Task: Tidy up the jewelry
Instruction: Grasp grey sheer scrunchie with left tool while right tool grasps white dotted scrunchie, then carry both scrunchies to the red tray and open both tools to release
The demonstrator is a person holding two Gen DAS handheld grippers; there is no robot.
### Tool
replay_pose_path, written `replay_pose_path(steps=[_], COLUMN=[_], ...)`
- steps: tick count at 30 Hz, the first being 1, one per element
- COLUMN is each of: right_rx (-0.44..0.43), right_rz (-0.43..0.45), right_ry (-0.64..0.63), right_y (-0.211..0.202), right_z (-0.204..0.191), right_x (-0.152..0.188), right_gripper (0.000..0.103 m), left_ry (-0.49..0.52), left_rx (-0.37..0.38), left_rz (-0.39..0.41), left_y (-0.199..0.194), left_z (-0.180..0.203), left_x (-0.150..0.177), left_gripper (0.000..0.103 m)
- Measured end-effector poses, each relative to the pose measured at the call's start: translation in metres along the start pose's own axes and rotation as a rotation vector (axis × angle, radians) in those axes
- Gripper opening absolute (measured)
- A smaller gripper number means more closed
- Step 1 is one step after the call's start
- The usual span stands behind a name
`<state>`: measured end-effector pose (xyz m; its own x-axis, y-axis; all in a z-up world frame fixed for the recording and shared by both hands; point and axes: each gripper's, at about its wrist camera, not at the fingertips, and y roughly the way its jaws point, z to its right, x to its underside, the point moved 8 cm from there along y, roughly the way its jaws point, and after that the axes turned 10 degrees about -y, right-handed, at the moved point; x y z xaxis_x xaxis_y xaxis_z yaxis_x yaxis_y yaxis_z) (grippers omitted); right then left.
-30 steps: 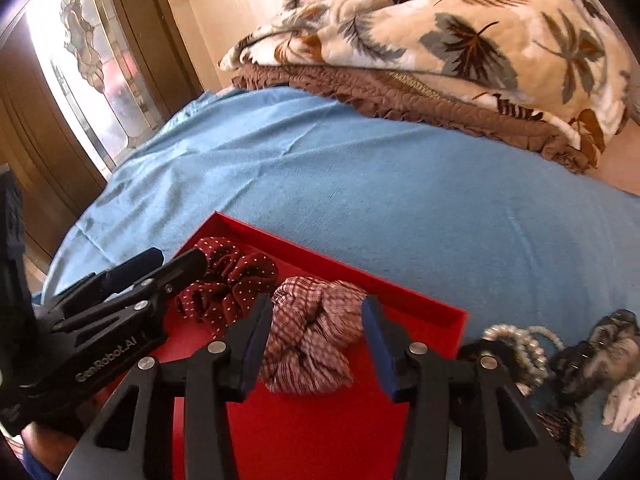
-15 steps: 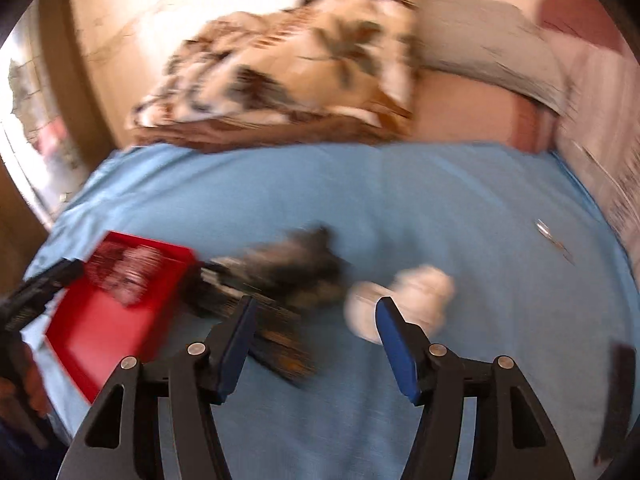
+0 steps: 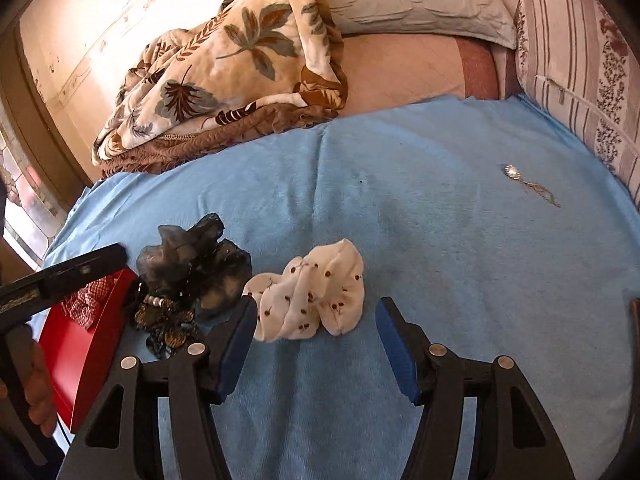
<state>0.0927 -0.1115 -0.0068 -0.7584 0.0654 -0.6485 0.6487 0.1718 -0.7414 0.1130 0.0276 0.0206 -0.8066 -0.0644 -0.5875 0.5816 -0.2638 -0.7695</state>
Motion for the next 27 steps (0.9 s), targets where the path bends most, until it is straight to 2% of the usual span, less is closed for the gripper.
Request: replay_pose_path(steps=[8,13,15,17,18,19,22,27], right_rx=[-0.021,-0.005,-0.006,-0.005,-0.005,-0.009,-0.014,-0.006], right_rz=[-0.009,-0.018,-0.025,-0.033,-0.040,-0.050,-0.055,-0.033], right_ry=[0.011,0.021,0.023,0.026,0.028,0.030,0.032,0.034], right_y=[0.020,0.027,0.029,0.031,0.032,0.033,0.033,0.019], right_z=[-0.003,0.000,0.002,0.003,0.004,0.004,0.004,0.004], right_x=[-0.003,-0.002,-0.002,-0.001,0.000,0.002,0.003,0.000], right_gripper=[0.066,0.066,0.066,0.057,0.046,0.033,0.016,0.012], left_ry=[0.088,0.128,0.135,0.141,0.140,0.133,0.140,0.163], left_rx=[-0.059,-0.082,-0.086,-0.100,-0.103,-0.097,-0.104,-0.091], left_rz=[-0.059,-0.072,-0.083,-0.103,-0.120,-0.115,-0.077,-0.013], left_y=[0.046,0.056,0.060,0.065,0.067,0.066,0.057,0.026], left_z=[0.017,0.021,0.020,0.019,0.018,0.018,0.021,0.032], left_x=[0.002,0.010,0.012,0.017,0.019,0.021,0.021,0.019], left_gripper=[0.068,0.068,0.060,0.018,0.013,0.013,0.010,0.010])
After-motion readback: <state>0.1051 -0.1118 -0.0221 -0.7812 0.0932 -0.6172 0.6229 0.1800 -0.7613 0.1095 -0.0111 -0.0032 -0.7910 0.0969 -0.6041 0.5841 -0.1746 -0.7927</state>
